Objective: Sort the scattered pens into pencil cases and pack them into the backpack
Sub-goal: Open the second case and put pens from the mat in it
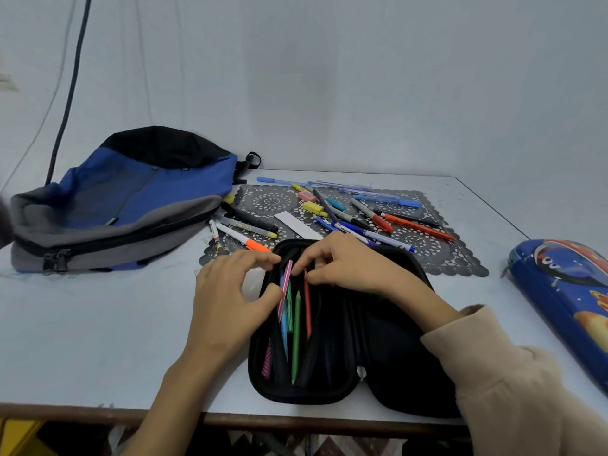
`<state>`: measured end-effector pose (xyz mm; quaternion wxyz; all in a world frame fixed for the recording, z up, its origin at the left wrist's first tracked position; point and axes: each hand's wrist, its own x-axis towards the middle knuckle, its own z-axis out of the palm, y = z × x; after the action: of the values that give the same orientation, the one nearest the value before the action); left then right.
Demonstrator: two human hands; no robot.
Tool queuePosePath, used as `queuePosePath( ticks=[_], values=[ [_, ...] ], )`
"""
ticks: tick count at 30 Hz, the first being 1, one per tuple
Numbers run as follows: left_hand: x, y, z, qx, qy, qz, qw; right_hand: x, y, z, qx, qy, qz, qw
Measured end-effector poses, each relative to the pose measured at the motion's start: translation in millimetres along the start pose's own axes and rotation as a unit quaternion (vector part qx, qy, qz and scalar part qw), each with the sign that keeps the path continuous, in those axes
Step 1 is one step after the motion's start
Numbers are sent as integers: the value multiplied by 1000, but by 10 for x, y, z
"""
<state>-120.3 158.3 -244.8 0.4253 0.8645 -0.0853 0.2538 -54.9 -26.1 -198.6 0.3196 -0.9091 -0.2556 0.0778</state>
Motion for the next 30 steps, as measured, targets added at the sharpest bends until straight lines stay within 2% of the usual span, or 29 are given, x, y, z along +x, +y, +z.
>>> queuePosePath(
  ticks=[9, 14, 20, 30],
  values=[
    [10, 93, -3, -30, 36, -16, 999, -41, -68, 27, -133, -12, -32, 990],
    [8, 118, -22, -38, 28, -16, 999, -86, -104, 34, -201, -13, -64, 977],
    [2, 117, -38, -34, 38, -24, 998, -108, -73, 4, -155, -4, -97, 983],
    [0, 94, -25, -46, 25, -34, 998, -74, -37, -14, -185, -44, -103, 976]
  ],
)
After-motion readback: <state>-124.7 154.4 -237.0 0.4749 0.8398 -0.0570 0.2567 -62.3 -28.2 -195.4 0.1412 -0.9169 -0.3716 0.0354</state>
